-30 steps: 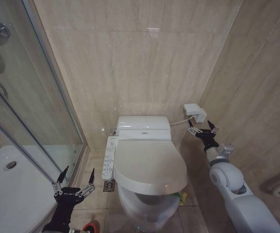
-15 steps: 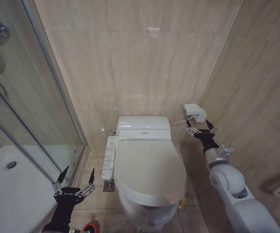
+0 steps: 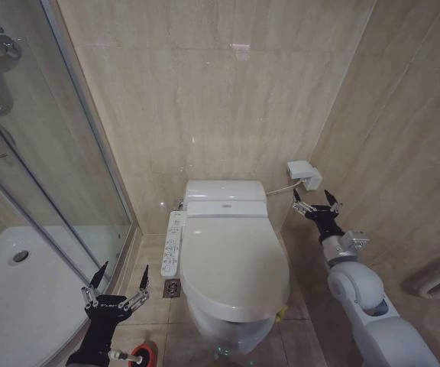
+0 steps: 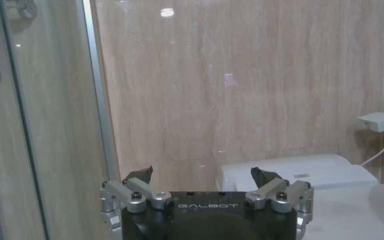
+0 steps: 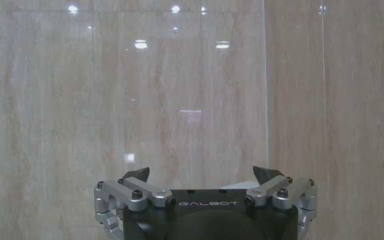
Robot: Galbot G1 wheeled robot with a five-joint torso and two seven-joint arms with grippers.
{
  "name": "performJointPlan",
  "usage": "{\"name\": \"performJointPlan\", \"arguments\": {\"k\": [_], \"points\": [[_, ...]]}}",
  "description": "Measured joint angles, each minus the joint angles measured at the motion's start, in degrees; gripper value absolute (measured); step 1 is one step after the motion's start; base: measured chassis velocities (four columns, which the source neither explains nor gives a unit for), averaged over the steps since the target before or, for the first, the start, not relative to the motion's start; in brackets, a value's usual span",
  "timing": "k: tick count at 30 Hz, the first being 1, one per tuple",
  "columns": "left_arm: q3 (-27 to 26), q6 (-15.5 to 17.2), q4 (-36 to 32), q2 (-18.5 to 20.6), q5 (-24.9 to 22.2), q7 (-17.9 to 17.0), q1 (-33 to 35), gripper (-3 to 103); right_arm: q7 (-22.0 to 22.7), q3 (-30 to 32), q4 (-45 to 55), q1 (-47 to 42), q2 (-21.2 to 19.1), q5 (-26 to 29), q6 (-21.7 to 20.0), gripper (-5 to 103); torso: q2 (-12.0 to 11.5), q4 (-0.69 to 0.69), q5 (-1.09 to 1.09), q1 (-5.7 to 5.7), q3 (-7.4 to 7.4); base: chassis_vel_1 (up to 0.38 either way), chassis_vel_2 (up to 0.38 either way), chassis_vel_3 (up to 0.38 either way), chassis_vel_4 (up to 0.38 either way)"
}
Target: Open the toilet lid, clean the toilet bowl with a toilet brush, close the toilet lid, and flush.
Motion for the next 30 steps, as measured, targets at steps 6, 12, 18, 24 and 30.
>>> {"name": "performJointPlan", "arguments": {"k": [6,12,18,24,30], "points": [[0.0,0.0,0.0,0.0,0.0,0.0,0.0,99,0.1,0.07,0.0,-0.06,0.05,-0.24,-0.07,100,-0.01,0.01,0.0,0.01,0.01,0.0,0.0,0.0,0.0],[0.0,0.0,0.0,0.0,0.0,0.0,0.0,99,0.43,0.09,-0.12,-0.2,0.26,-0.86,-0.03,100,-0.01,0.0,0.0,0.01,0.0,0.0,0.0,0.0,0.0],[0.0,0.0,0.0,0.0,0.0,0.0,0.0,99,0.67,0.08,-0.31,-0.23,0.48,-1.35,0.33,100,0.0,0.0,0.0,0.01,0.0,0.0,0.0,0.0,0.0],[0.0,0.0,0.0,0.0,0.0,0.0,0.0,99,0.66,0.05,-0.32,-0.52,0.64,-1.5,0.64,100,0.0,-0.01,0.0,0.0,0.0,0.0,0.0,0.0,0.0],[0.0,0.0,0.0,0.0,0.0,0.0,0.0,99,0.65,0.05,-0.23,-0.86,0.83,-1.71,0.68,100,-0.01,0.0,0.0,0.01,0.0,0.0,0.0,0.0,0.0]]}}
